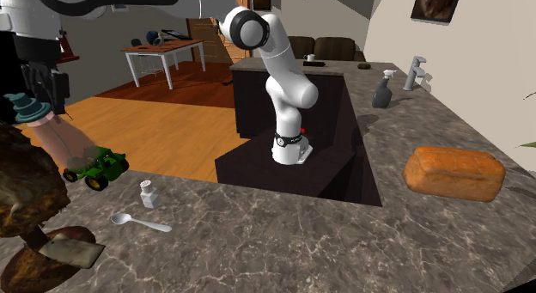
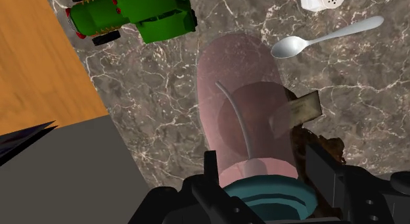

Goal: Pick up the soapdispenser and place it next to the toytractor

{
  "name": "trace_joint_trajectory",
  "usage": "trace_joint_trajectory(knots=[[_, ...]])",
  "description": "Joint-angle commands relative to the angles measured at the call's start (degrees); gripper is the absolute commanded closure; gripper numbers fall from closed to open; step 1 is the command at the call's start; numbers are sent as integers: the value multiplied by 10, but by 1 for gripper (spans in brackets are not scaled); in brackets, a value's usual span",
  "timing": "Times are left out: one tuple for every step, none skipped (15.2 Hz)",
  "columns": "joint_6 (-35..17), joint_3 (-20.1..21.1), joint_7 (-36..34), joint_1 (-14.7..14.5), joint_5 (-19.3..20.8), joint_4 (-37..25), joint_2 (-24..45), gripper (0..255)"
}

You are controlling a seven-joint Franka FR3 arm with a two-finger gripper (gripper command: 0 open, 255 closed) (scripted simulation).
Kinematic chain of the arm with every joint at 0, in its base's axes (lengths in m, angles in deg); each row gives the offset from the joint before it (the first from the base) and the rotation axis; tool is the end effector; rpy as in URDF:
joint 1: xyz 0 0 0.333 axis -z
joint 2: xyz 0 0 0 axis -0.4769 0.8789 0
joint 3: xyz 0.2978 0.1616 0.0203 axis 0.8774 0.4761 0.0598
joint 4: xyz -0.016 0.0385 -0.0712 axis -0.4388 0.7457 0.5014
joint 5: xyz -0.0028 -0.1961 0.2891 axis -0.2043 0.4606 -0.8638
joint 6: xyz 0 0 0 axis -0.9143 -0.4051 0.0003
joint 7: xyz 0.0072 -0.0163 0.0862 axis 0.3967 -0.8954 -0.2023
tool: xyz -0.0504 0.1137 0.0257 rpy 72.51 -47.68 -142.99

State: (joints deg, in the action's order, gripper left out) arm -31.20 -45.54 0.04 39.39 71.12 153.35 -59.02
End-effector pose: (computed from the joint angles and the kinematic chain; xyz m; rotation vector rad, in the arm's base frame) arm 0.6396 -0.2344 0.5693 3.0688 0.4205 0.3612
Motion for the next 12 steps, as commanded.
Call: trace_joint_trajectory(knots=[[-18,0,2,-3,1,23,-5,255],[-27,0,3,-4,1,34,-7,255],[-36,0,4,-5,1,44,-9,255],[-44,0,5,-6,1,55,-11,255],[-53,0,6,-7,1,65,-12,255],[-61,0,7,-8,1,74,-14,255],[-69,0,8,-9,1,84,-15,255],[-77,0,9,-10,0,93,-15,255],[-85,1,10,-11,0,101,-16,255],[-93,1,12,-11,0,110,-16,255],[-101,1,13,-12,-1,118,-17,255],[-109,1,14,-12,-1,126,-17,255]])
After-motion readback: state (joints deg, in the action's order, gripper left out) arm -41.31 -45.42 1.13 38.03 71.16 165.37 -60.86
